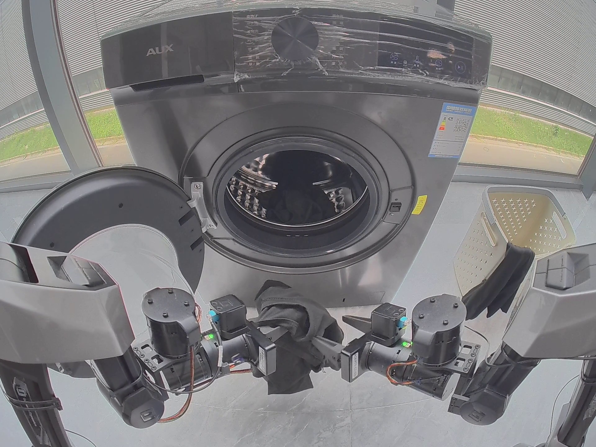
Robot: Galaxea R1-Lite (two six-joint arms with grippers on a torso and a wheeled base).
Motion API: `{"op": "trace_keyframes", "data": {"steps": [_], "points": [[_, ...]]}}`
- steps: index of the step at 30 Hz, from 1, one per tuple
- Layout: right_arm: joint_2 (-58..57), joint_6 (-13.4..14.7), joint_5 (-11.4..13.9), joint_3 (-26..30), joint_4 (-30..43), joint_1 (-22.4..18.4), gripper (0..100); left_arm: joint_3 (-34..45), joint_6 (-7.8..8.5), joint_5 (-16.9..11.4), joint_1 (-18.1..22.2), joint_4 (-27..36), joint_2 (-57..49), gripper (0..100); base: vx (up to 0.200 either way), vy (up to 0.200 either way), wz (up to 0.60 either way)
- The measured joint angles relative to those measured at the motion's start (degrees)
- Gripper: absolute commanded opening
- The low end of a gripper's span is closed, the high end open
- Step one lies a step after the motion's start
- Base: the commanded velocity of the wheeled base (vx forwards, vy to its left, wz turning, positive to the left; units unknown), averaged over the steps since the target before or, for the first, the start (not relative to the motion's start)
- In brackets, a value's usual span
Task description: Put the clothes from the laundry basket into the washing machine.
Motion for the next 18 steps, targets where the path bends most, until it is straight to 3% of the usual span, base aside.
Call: {"op": "trace_keyframes", "data": {"steps": [18], "points": [[1.6,-0.4,-0.1,-3.9,0.0,0.5,100,0.4,-0.01,0.0,-0.3,0.0,-0.2,0,0.000,0.000,0.00]]}}
